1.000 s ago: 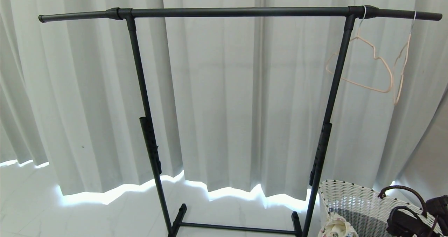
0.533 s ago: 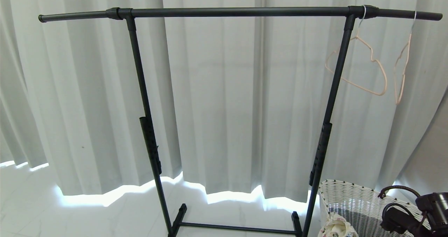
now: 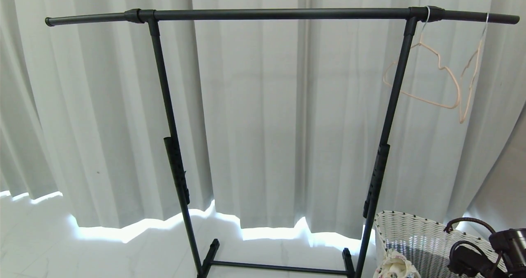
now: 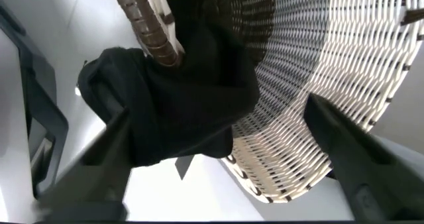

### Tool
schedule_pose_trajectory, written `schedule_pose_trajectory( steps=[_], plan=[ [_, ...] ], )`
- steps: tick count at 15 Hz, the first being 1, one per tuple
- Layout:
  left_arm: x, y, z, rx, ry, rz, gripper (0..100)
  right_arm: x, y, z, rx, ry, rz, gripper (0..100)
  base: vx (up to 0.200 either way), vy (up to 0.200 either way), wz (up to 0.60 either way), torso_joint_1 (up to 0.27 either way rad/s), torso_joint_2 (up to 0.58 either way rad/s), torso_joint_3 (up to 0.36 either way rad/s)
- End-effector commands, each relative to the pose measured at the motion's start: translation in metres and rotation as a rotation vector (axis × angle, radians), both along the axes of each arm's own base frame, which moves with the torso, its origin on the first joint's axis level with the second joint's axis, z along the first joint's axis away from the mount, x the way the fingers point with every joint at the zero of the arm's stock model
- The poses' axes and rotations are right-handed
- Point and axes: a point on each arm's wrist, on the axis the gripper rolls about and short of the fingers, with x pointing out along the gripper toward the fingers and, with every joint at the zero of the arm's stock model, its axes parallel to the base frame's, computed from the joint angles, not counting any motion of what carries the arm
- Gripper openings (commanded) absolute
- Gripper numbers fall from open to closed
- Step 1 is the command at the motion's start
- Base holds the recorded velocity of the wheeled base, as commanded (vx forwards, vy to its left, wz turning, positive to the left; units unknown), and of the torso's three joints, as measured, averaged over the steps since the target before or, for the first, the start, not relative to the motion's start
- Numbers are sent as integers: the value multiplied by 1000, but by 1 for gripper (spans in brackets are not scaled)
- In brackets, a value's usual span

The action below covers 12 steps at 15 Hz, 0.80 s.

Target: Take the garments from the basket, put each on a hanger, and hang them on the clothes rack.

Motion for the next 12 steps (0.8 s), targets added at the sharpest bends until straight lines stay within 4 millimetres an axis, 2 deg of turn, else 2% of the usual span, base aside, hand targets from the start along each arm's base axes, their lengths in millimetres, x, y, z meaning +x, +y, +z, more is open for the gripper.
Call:
schedule_pose_trajectory(
  steps=[1, 5, 12],
  plan=[
    [0, 0, 0, 0, 0, 1, 100, -3, 0, 1, -2, -6, 0, 0, 0, 0, 0, 0, 0, 0],
    [0, 0, 0, 0, 0, 1, 100, -6, 3, 11, -21, -61, 19, 0, 0, 0, 0, 0, 0, 0],
    [0, 0, 0, 0, 0, 1, 100, -3, 20, 58, -6, -338, 126, 0, 0, 0, 0, 0, 0, 0]
  ],
)
